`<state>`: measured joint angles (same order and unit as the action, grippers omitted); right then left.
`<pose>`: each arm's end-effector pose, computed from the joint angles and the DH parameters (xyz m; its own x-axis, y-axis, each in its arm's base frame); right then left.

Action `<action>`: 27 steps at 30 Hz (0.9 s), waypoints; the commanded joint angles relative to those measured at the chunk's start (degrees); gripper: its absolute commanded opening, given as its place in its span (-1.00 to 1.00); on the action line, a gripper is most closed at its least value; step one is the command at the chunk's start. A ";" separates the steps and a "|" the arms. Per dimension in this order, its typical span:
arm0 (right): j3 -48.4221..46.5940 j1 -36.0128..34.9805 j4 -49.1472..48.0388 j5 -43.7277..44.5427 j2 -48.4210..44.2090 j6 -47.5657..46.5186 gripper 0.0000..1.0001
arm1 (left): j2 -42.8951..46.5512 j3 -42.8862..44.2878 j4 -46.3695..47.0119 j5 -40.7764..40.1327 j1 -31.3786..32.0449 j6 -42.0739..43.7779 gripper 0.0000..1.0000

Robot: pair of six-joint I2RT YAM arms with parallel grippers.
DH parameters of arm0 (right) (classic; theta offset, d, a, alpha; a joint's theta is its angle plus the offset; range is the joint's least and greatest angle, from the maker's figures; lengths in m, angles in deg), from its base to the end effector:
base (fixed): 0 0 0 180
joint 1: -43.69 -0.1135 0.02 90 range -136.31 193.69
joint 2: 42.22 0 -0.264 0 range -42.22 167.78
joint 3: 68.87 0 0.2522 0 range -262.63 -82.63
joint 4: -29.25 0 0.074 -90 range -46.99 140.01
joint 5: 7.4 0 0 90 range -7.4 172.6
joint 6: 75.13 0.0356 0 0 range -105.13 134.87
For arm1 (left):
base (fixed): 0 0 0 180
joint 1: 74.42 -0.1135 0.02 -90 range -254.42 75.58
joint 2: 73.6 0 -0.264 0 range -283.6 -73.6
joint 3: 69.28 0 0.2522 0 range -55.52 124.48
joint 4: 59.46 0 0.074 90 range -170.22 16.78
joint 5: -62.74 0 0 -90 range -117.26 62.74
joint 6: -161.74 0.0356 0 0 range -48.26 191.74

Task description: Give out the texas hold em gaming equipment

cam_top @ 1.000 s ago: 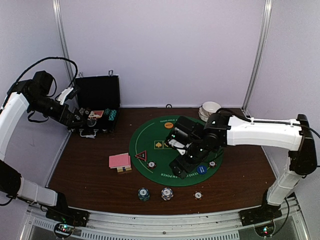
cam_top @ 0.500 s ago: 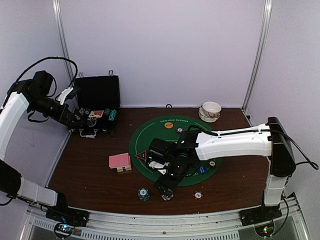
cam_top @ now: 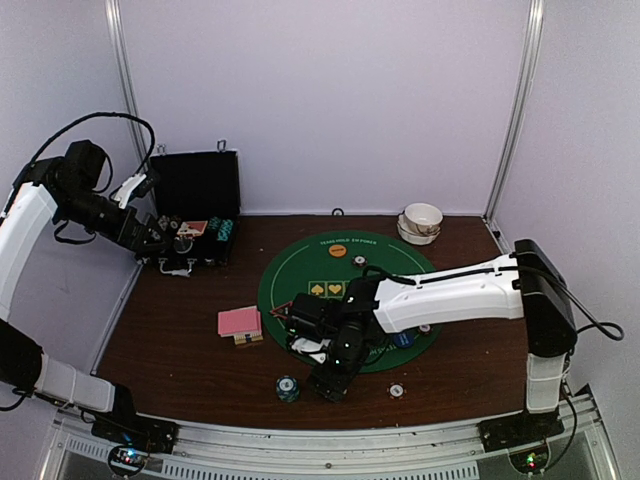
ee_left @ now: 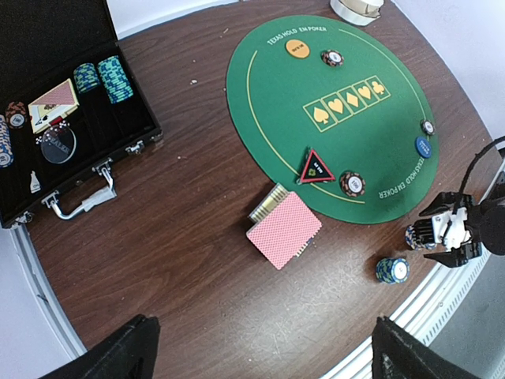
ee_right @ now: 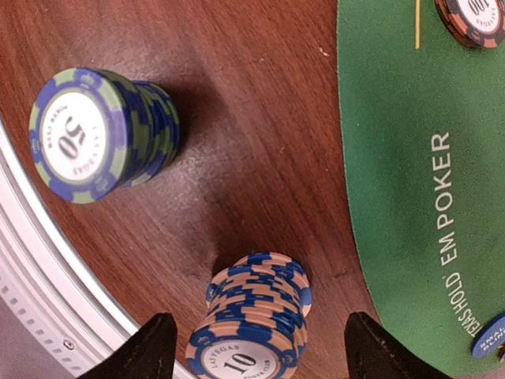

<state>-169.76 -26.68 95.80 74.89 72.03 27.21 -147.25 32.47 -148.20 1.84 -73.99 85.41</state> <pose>0.1275 0.3717 0.1883 -0.5243 -0.8395 -0.1429 -0.8488 0.5018 0.1665 0.2196 -0.0190 0.3940 -0.7889 0.2124 -0.5766 0.4440 0.8457 -0.2960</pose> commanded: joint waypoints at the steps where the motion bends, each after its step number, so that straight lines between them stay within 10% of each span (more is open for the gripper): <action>1: -1.01 -0.15 -0.91 0.89 0.96 0.08 0.49 | 0.06 1.30 0.02 0.07 0.10 0.75 0.95; 18: -0.97 -0.01 -1.13 2.37 0.69 0.41 -0.06 | 0.44 1.07 0.15 0.06 0.10 0.79 0.95; 27: -2.83 0.85 2.08 2.54 -2.77 0.73 -0.83 | 0.68 0.91 0.18 -0.33 0.10 0.92 0.95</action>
<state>-169.87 -26.53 95.35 76.05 72.84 27.26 -147.23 32.47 -148.29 1.84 -73.97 85.44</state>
